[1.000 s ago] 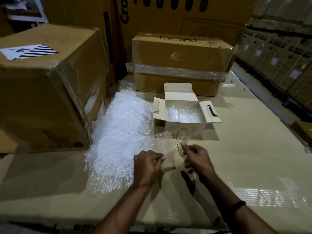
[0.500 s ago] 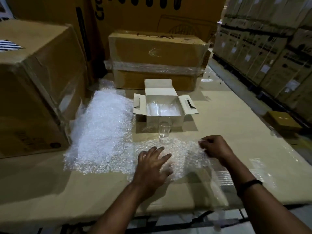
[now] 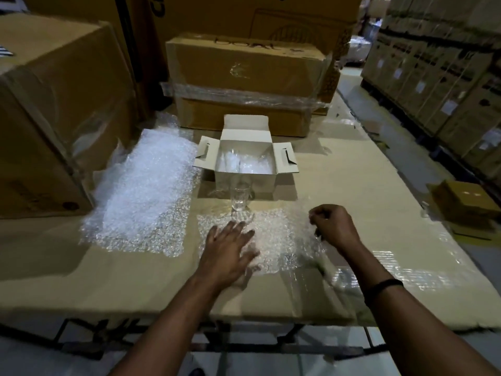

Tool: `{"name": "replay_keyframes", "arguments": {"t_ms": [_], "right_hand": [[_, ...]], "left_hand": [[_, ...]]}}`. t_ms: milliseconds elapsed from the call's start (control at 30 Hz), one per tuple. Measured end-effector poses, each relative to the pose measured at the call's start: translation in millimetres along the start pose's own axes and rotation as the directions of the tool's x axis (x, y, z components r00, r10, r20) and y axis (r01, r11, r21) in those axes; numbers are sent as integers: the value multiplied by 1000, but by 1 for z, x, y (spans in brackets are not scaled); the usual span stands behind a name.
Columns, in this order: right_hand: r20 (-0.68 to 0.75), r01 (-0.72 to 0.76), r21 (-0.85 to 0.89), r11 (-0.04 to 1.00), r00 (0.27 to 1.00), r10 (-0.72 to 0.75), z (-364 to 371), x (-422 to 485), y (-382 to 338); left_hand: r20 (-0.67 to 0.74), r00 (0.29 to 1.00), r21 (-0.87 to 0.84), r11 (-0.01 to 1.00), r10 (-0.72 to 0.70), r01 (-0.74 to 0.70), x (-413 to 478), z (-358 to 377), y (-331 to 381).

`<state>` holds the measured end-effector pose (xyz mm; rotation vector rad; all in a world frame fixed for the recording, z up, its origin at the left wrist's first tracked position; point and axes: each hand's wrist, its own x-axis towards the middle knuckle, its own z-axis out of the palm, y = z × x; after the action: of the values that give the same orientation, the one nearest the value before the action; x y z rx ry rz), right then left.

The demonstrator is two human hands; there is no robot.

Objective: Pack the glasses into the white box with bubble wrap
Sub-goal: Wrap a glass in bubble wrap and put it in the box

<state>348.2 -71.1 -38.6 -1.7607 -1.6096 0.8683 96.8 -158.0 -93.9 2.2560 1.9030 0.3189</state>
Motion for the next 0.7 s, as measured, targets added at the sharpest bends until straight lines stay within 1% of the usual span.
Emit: {"name": "replay_keyframes", "arguments": {"t_ms": [67,100,133,167,233,300,333,400,500,533,600,633,667,700], "right_hand": [[21,145,-51,988,989,-144,7,-13,-19],[53,215,-67,974,976,-211,13,-20,-30],[92,269,-77,960,961,-262,22,-27,-40],[129,307,-77,949,946,-296,32,-34,-49],[205,358,-56,932,918,-341,58,-44,-64],[275,388,-33,921,890,-365,88,-52,-74],[299,387,-27,922,883,-362,101,-54,-79],[331,359,-11,933,882,-335,124,-58,-87],[359,315,-34,948,889,-283,143,-58,-92],[378,300,-37,953,887,-265,144,-57,-92],[396,256,14,966,886,-241,140,-55,-90],[366,225,57,973,902,-230,135,-54,-87],[294,200,82,976,931,-215,128,-52,-82],[194,180,59,982,963,-188,121,-48,-76]], "left_hand": [[-216,973,-57,996,-75,64,-9,-7,-14],[-297,948,-65,993,-117,102,-14,-9,-24],[-335,928,-60,987,-164,152,-19,-11,-34],[-319,924,-49,977,-210,206,-24,-13,-44],[-184,943,-10,960,-277,280,-33,-14,-58],[-73,957,0,960,-279,280,-39,-12,-65],[-52,961,-13,962,-272,271,-40,-12,-67],[-88,961,-97,962,-263,254,-40,-11,-71],[-231,928,-287,932,-293,222,-40,-6,-83],[-277,911,-325,922,-304,209,-40,-6,-87],[-342,886,-360,914,-315,186,-39,-8,-92],[-376,872,-368,915,-312,168,-38,-9,-92],[-413,858,-374,916,-305,145,-36,-12,-90],[-439,850,-385,916,-290,114,-34,-14,-89]]}}
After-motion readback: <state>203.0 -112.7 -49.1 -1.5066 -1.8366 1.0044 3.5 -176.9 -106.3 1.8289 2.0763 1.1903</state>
